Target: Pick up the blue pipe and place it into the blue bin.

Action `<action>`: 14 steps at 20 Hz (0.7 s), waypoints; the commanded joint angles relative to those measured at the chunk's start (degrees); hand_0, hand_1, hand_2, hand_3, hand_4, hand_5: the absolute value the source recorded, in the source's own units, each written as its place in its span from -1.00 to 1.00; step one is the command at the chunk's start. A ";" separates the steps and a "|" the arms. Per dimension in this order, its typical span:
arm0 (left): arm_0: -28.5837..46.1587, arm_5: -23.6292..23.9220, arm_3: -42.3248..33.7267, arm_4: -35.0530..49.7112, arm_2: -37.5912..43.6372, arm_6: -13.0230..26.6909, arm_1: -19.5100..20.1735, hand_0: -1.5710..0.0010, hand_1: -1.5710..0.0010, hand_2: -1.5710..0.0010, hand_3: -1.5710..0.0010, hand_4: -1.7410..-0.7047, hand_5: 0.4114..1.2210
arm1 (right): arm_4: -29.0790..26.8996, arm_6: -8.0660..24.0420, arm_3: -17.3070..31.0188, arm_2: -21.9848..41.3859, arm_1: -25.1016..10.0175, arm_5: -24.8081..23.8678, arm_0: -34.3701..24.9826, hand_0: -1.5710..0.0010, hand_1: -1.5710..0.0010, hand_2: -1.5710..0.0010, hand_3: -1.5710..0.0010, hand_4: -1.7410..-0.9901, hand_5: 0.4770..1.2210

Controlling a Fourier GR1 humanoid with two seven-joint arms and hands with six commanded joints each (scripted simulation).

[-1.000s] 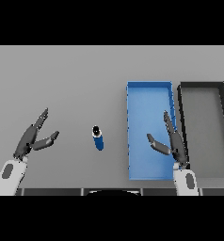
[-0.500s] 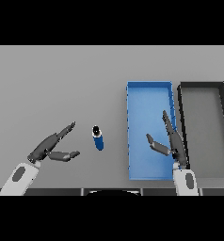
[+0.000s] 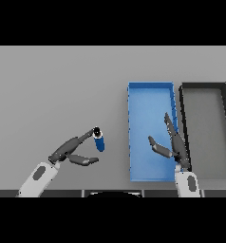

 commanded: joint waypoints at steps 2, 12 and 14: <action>-1.59 -0.12 2.84 -0.77 -1.22 -0.08 -3.13 1.00 1.00 1.00 1.00 0.21 -0.91 | -0.36 -0.07 -1.26 -0.07 0.16 -0.16 0.49 1.00 1.00 1.00 1.00 0.24 -0.64; -7.31 0.06 13.26 -1.15 -1.18 -6.10 -12.30 1.00 0.96 0.85 0.88 0.16 -0.66 | -0.85 -0.22 -1.09 -0.60 -0.25 0.20 1.31 1.00 1.00 1.00 1.00 0.27 -0.67; -7.55 -0.16 14.26 1.53 -0.02 -5.54 -14.35 0.76 0.56 0.39 0.34 -0.06 -0.21 | -0.79 -0.37 -1.28 -0.40 -0.02 0.19 1.29 1.00 1.00 1.00 1.00 0.28 -0.67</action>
